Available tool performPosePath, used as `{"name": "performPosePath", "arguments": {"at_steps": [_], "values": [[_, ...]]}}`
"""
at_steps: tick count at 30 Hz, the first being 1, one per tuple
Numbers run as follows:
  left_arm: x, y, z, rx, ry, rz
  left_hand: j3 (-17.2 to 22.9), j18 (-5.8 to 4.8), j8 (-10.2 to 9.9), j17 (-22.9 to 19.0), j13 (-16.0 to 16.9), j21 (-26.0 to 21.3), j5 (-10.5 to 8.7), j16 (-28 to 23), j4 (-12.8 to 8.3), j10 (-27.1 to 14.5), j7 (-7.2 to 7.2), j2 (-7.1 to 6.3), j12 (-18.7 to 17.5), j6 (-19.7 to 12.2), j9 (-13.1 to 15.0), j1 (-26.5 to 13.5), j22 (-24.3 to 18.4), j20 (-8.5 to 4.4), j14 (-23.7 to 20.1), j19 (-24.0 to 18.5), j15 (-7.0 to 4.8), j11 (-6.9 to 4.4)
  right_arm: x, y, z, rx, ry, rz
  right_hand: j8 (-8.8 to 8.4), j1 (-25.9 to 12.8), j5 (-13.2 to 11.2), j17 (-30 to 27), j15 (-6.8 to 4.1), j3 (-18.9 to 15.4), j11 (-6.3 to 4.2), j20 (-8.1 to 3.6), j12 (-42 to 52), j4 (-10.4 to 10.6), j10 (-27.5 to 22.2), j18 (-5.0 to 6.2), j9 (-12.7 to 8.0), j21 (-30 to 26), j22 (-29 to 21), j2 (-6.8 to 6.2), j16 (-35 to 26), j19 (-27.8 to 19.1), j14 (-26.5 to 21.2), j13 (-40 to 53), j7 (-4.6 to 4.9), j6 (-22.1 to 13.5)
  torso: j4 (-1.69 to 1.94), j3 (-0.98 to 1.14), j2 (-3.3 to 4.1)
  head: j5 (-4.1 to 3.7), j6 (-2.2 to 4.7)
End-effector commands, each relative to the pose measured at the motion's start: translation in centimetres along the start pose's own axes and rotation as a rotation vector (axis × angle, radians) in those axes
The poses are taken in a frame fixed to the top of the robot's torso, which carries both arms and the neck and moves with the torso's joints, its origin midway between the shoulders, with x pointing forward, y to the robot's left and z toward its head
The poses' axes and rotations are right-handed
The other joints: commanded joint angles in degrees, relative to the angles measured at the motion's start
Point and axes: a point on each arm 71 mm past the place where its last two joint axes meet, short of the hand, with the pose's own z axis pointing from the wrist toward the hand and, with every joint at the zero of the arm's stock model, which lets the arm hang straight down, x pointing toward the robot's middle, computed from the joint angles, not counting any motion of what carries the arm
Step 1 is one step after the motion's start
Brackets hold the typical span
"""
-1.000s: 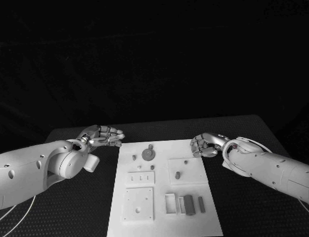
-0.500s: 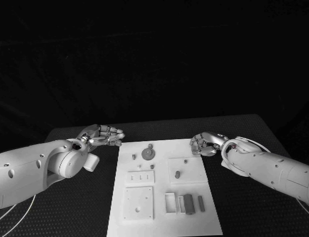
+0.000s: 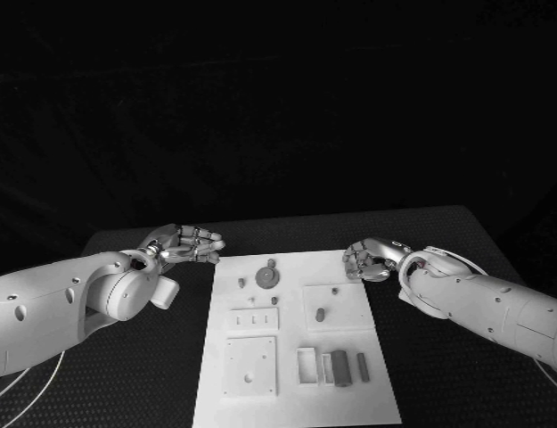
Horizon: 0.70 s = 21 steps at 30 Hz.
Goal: Assemble the parts on the task board
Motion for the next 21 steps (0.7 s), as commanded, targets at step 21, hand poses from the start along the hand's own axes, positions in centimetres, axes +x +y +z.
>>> {"name": "performPosePath", "arguments": {"at_steps": [21], "values": [[0.17, -0.15, -0.01, 0.011, 0.016, 0.000, -0.4, 0.17, -0.3, 0.1, -0.1, -0.2, -0.30, -0.3, 0.0, -0.4, 0.59, 0.42, -0.3, -0.3, 0.0, 0.0, 0.1, -0.07, 0.4, 0.3, -0.06, 0.13, 0.09, 0.11, 0.08, 0.005, -0.006, -0.027, 1.17, 0.4, 0.1, 0.4, -0.96, 0.5, -1.05, -0.39, 1.0, -0.2, 0.9, 0.70, 1.0, 0.6, 1.0, 2.95, 0.8, 1.1, 0.7, -0.4, 0.58, 9.1, 0.01, 0.08, 0.04, -0.01, -0.30]]}}
